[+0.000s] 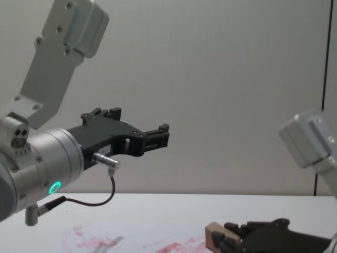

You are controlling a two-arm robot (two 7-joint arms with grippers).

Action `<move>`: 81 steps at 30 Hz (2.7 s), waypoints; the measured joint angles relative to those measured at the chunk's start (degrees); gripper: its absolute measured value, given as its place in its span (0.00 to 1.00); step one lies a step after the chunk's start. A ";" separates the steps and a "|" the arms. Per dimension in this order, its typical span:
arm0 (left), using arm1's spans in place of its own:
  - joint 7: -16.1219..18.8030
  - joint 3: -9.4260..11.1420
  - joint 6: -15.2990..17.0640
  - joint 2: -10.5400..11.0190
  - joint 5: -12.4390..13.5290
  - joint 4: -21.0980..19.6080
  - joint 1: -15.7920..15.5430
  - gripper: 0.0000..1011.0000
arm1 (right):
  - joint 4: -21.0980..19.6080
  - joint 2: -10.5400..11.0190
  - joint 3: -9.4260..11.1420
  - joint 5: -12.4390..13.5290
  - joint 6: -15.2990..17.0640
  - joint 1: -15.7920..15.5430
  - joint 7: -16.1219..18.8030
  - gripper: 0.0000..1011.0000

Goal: Use the one hand to pick up the stamp and affix it onto the A4 paper.

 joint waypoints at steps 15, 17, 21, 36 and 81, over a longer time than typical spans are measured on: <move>0.00 0.00 0.00 0.00 0.00 0.00 0.00 0.99 | 2.79 -0.69 -0.70 -1.06 1.06 0.30 -0.08 0.21; 0.00 0.00 0.00 0.00 0.00 0.00 0.00 0.99 | 3.13 -0.78 -0.74 -1.19 1.25 0.44 -0.10 0.21; 0.00 0.00 0.00 0.00 0.00 0.00 0.00 0.99 | 3.78 -0.95 -0.79 -1.38 1.53 0.74 -0.11 0.21; 0.00 0.00 0.00 0.00 0.00 0.00 0.00 0.99 | 4.67 -1.21 -0.85 -1.71 2.40 1.41 0.17 0.21; 0.00 0.00 0.00 0.00 0.00 0.00 0.00 0.99 | 0.10 4.67 6.40 4.97 -0.14 0.74 -6.70 0.21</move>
